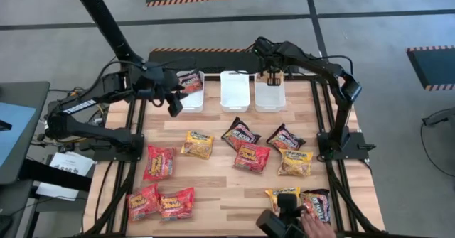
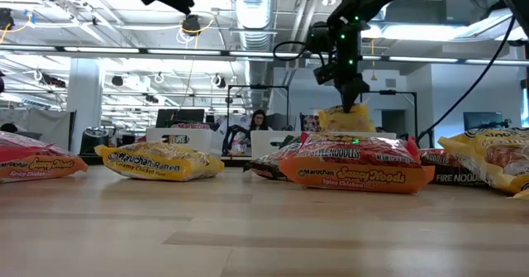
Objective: Sort Maruchan noodles
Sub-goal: Put the yellow noodle pack into the right white bin, then put the red noodle pack into the middle white bin
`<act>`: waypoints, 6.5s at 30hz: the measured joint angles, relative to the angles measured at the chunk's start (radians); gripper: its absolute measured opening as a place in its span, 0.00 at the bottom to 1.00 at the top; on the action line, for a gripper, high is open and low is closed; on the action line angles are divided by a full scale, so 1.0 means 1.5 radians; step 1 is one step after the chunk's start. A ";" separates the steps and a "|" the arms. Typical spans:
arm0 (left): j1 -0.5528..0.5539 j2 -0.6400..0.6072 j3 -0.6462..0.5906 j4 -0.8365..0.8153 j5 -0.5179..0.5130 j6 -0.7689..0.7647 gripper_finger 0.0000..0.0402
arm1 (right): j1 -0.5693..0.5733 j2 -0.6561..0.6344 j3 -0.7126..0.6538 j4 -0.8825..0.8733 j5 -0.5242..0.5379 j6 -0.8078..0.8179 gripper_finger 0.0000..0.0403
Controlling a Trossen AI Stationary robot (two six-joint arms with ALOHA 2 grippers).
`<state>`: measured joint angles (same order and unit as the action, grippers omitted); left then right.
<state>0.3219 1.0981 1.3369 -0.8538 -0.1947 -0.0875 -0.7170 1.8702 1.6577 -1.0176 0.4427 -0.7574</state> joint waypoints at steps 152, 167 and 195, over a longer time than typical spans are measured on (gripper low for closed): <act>-0.057 0.000 0.003 -0.228 0.242 -0.024 0.33 | 0.537 -0.397 -0.423 0.175 -0.278 0.816 0.62; -0.057 0.000 0.003 -0.227 0.242 -0.026 0.33 | 0.532 -0.244 -0.435 0.279 -0.313 0.709 0.62; -0.056 0.000 0.003 -0.227 0.226 -0.027 0.33 | 0.515 -0.091 -0.433 0.294 -0.460 0.785 0.47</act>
<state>0.2375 1.0981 1.3407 -1.1946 0.1435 -0.1276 0.0555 1.7336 1.0085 -0.5764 -0.2474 0.4203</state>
